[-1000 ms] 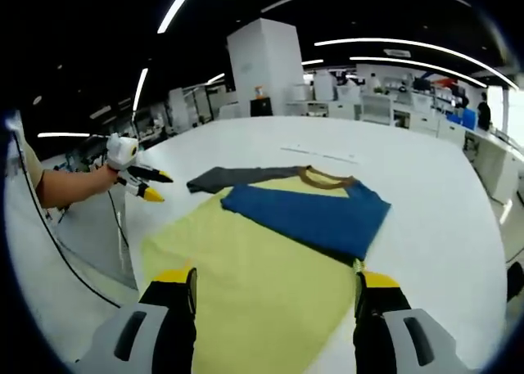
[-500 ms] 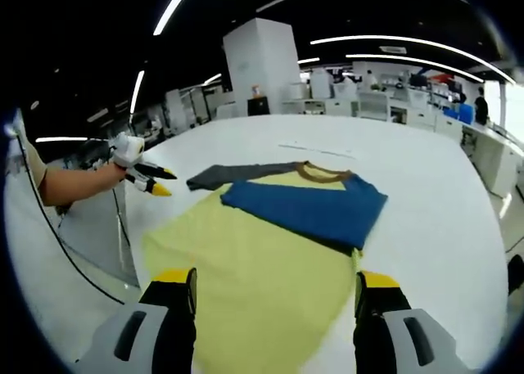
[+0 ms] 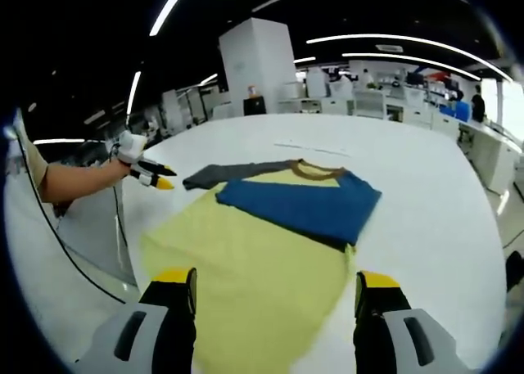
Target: Fold the garment on the visible template until the final outline fits inside the template.
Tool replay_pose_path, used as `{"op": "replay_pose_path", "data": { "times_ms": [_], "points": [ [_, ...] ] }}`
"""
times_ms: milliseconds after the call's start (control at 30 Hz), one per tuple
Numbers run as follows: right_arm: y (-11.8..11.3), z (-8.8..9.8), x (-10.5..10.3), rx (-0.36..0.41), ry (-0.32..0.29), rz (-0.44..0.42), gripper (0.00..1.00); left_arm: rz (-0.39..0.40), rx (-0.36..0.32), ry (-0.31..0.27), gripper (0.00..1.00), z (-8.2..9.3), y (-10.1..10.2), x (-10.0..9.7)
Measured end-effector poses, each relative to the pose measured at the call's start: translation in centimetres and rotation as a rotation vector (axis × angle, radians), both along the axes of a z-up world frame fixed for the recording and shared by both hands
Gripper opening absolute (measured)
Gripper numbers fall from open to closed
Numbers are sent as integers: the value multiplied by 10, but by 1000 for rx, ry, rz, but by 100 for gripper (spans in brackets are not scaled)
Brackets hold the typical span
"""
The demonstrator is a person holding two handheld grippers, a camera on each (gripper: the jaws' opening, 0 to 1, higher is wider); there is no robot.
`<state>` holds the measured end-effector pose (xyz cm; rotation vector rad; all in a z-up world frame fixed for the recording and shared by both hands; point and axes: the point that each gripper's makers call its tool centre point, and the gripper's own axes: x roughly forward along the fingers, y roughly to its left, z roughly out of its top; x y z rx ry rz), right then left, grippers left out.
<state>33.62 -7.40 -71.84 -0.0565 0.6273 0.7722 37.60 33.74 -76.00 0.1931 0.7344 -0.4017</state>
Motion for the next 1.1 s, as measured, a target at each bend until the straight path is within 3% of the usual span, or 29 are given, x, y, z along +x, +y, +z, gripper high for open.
{"op": "replay_pose_path", "data": {
  "times_ms": [333, 567, 1100],
  "points": [
    [-7, 0, 1, -6, 2, -12, 78, 31, 29, 9, 47, -4, 11, 11],
    [-9, -1, 2, -8, 8, -17, 78, 61, 6, 9, 44, -3, 16, 21],
    [-11, -2, 7, -3, 16, -37, 79, 69, 44, 41, 36, -13, 28, 31]
  ]
}}
